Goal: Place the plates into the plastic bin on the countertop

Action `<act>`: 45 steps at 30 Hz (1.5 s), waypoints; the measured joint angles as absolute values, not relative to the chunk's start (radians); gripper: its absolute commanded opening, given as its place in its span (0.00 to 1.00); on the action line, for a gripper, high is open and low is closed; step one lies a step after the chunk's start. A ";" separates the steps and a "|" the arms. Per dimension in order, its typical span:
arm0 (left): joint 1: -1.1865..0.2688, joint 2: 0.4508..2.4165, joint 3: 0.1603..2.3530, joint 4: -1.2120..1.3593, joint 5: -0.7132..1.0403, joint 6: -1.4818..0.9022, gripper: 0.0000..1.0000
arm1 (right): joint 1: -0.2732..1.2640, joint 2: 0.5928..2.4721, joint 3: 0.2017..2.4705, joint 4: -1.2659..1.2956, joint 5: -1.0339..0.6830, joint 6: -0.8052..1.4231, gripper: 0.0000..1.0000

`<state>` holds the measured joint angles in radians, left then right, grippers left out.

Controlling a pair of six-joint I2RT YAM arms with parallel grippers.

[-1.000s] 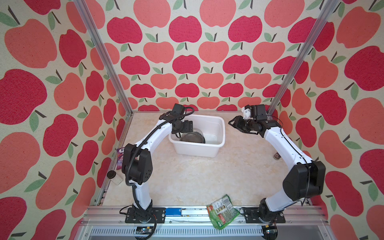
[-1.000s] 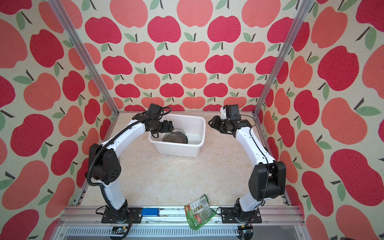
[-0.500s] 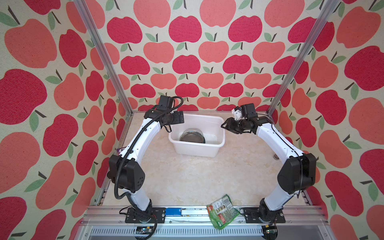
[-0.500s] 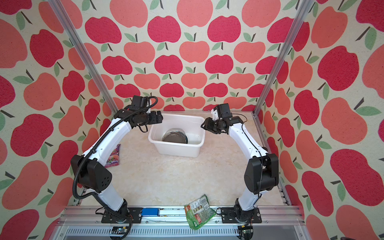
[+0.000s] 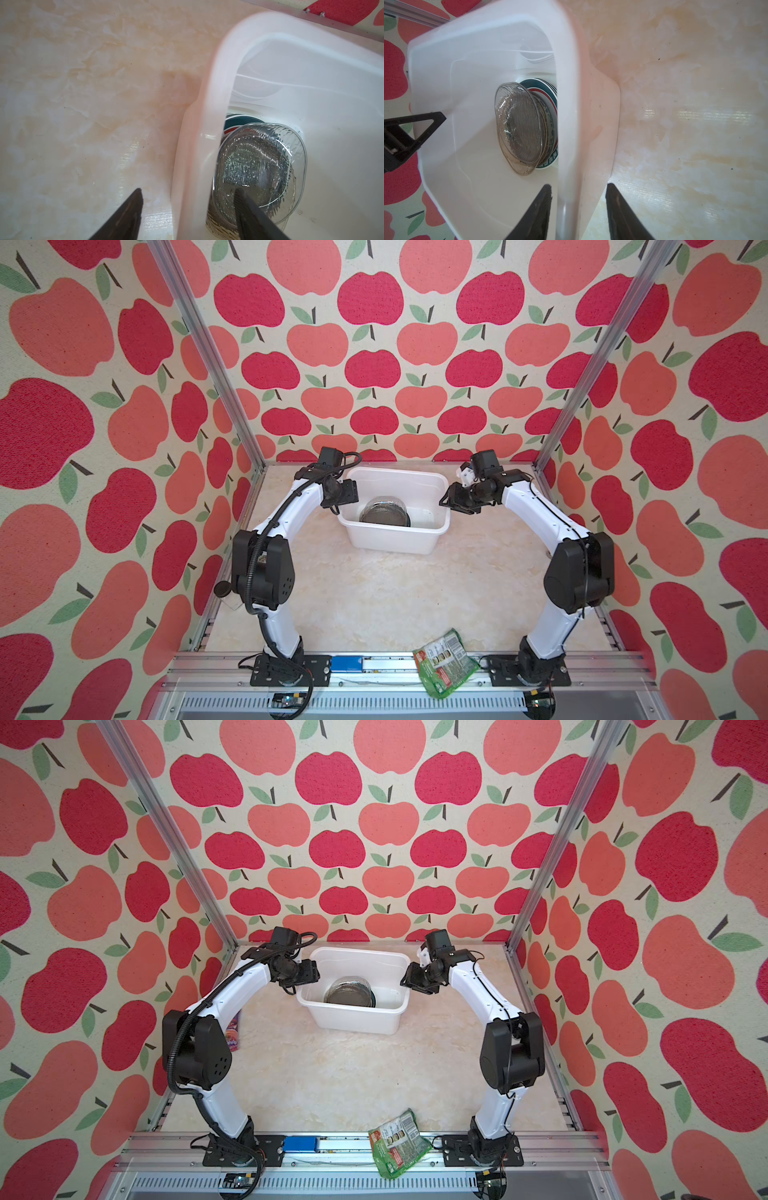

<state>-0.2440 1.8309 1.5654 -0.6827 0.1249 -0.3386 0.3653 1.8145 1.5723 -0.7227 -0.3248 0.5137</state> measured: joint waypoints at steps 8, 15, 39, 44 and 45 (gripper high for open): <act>-0.252 1.783 1.467 -0.545 0.141 -0.341 0.00 | 0.385 1.869 1.623 -0.690 -0.302 0.517 0.00; -0.294 1.666 1.311 -0.428 0.036 -0.337 0.00 | 0.436 1.777 1.518 -0.624 -0.191 0.469 0.00; -0.340 1.599 1.193 -0.268 -0.067 -0.337 0.00 | 0.485 1.663 1.368 -0.480 -0.053 0.433 0.00; -0.327 1.692 1.308 -0.303 -0.064 -0.315 0.00 | 0.468 1.746 1.469 -0.505 -0.041 0.415 0.00; -0.327 1.688 1.303 -0.305 -0.064 -0.315 0.00 | 0.469 1.739 1.461 -0.502 -0.041 0.412 0.00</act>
